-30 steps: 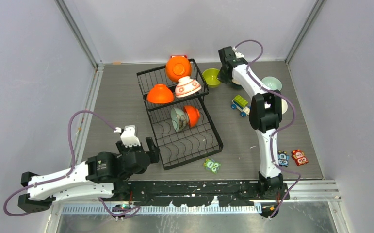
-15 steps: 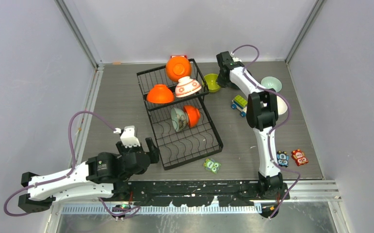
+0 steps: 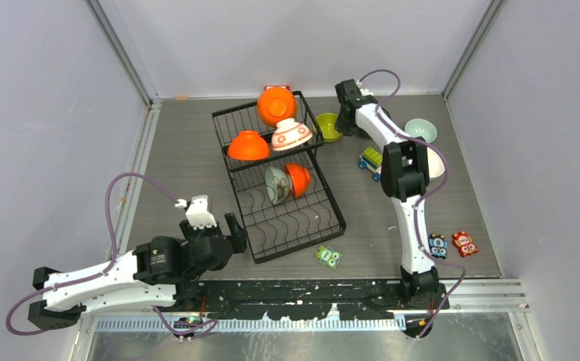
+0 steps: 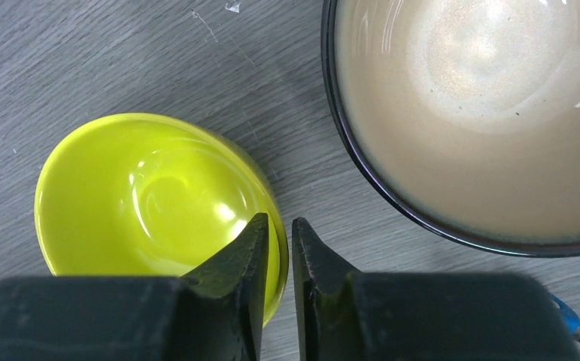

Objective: Unload the bowls from the dish rack
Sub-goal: Place the bowl at the center of the board.

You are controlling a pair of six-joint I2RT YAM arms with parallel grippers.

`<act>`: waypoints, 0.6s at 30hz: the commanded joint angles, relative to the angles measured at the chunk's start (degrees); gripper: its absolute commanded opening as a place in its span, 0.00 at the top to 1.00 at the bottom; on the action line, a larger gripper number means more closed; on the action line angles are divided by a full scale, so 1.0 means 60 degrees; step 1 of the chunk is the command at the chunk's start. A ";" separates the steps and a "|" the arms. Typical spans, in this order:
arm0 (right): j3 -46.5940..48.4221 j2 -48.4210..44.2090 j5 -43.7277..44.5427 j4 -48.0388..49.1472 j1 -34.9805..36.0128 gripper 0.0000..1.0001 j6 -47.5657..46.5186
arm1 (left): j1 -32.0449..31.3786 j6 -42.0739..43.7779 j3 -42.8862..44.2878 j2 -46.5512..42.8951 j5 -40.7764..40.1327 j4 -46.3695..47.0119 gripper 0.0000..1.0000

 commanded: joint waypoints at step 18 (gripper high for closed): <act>-0.0692 -0.2324 -0.0680 0.1040 -0.0054 0.32 0.0216 | -0.0008 0.0171 0.0089 -0.0233 -0.0249 0.0038 0.00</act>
